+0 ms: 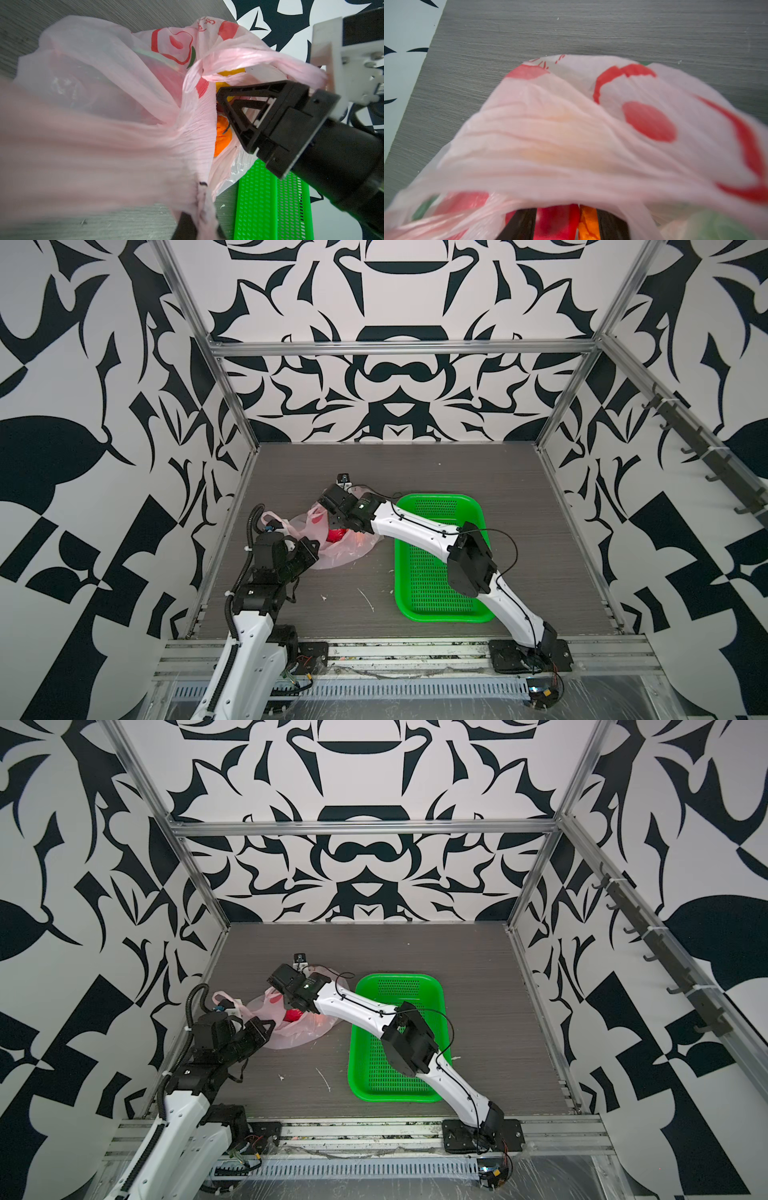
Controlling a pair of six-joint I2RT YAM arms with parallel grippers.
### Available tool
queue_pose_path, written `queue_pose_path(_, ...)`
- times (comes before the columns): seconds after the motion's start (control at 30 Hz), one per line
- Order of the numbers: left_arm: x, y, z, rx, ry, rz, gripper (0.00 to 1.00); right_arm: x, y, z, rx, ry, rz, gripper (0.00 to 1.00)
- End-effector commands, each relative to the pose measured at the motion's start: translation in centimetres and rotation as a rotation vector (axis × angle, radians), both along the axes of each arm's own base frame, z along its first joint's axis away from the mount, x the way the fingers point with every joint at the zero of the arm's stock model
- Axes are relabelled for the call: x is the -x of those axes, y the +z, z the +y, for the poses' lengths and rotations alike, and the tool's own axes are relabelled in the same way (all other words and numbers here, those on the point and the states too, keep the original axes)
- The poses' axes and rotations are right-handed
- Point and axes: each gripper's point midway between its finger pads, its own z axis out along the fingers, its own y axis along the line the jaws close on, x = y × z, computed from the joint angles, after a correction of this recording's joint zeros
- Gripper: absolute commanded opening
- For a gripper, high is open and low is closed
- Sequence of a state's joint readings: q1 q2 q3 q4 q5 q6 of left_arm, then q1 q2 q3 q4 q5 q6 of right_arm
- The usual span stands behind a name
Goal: Untie the knot of the plastic bag and take out the fruit
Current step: Pick up the fruit from the plastic bag.
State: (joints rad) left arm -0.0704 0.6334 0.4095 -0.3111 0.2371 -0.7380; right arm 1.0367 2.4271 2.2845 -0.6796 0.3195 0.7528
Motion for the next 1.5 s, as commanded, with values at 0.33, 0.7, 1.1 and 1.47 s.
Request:
queue_pose_path(0.33, -0.4, 1.6, -0.5, 0.022, -0.018, -0.031, 0.00, -1.5, 4.4, 0.1, -0.064, -0.026, -0.065, 0.69)
queue_pose_path(0.7, -0.5, 2.0, -0.7, 0.030, -0.029, -0.042, 0.00, -2.8, 4.6, 0.4, -0.094, -0.050, -0.078, 0.97)
queue_pose_path(1.1, -0.1, 1.7, -0.7, 0.033, -0.032, -0.039, 0.00, -3.8, 4.6, -0.1, -0.125, -0.092, -0.066, 0.92)
queue_pose_path(1.47, 0.2, 1.2, -0.6, 0.028, -0.031, -0.026, 0.00, -4.4, 2.0, 0.4, -0.139, -0.104, -0.024, 0.87)
